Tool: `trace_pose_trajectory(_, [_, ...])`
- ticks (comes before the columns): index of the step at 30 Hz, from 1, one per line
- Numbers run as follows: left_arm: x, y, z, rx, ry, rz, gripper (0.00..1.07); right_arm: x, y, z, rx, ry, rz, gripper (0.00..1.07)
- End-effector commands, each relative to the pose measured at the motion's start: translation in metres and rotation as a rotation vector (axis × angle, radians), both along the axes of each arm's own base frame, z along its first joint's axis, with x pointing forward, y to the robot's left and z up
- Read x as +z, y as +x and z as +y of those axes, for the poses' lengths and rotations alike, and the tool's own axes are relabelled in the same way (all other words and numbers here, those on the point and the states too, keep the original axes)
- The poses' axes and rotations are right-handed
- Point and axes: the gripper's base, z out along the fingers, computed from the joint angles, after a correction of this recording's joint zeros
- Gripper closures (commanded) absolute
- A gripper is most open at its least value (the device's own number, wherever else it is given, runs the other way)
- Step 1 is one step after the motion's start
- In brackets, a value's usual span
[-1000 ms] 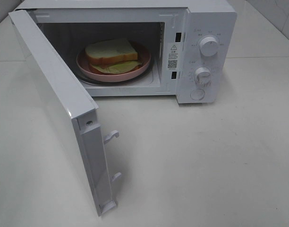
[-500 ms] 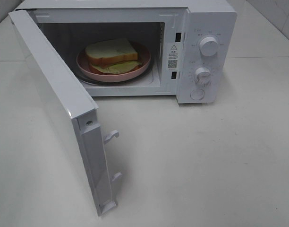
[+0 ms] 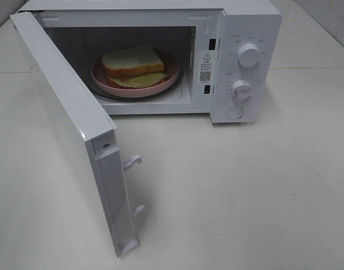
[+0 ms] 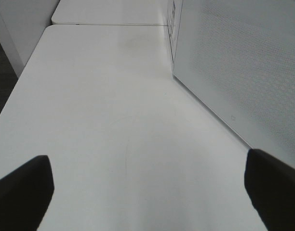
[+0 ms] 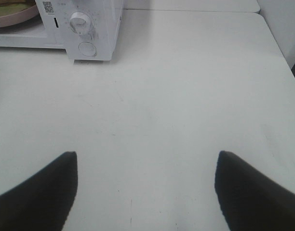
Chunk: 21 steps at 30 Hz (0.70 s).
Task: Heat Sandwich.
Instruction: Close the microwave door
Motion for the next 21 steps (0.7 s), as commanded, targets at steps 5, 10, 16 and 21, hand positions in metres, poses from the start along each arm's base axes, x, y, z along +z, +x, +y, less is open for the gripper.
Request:
trace_pose_trajectory(5, [0.000, -0.004, -0.001, -0.002, -0.007, -0.034, 0.05, 0.000, -0.003, 0.000, 0.000, -0.008, -0.033, 0.31])
trace_pose_trajectory(10, [0.001, -0.003, -0.001, 0.002, -0.016, -0.032, 0.05, 0.000, -0.003, 0.000, 0.000, -0.008, -0.033, 0.31])
trace_pose_trajectory(16, [0.016, 0.008, 0.000, 0.006, -0.019, -0.068, 0.06, 0.000, -0.003, 0.000, 0.000, -0.008, -0.033, 0.31])
trace_pose_trajectory(21, [0.019, 0.023, 0.000, 0.007, -0.020, -0.027, 0.15, 0.000, -0.003, 0.000, 0.000, -0.008, -0.033, 0.31])
